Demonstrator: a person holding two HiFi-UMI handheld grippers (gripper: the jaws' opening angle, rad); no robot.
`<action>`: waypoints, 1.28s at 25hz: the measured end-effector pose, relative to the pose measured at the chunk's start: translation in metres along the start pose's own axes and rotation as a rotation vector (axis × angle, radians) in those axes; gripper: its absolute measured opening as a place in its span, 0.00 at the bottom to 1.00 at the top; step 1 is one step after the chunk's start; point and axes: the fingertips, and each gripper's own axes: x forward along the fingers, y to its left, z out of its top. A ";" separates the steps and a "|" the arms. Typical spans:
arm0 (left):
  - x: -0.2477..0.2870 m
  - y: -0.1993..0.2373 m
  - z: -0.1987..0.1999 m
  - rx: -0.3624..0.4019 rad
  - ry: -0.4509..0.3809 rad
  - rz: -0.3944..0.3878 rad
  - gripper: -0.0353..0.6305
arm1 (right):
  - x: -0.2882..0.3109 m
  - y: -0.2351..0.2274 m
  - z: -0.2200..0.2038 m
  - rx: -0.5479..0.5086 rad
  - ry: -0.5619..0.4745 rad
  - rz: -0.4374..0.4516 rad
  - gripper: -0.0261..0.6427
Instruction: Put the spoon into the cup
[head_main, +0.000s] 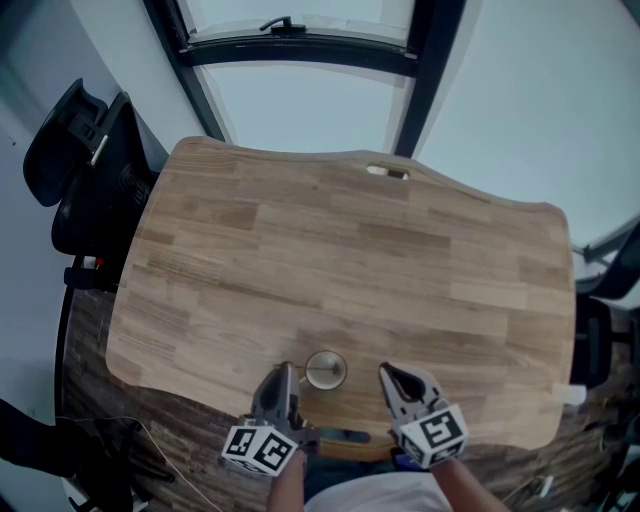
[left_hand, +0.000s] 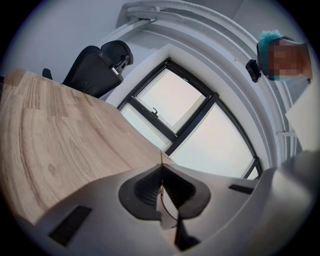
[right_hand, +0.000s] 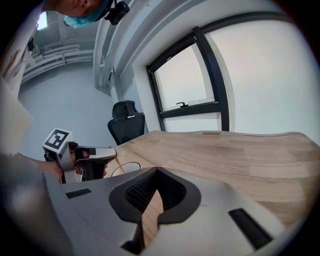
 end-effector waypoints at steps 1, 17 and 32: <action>0.000 0.000 0.000 -0.001 0.000 -0.001 0.06 | 0.000 0.000 -0.001 0.000 0.004 -0.002 0.03; 0.002 0.000 -0.001 0.045 0.025 -0.006 0.06 | 0.003 0.001 0.009 0.015 -0.046 -0.017 0.03; 0.001 0.005 0.001 0.091 0.021 0.051 0.12 | 0.002 0.000 0.014 0.019 -0.071 -0.011 0.03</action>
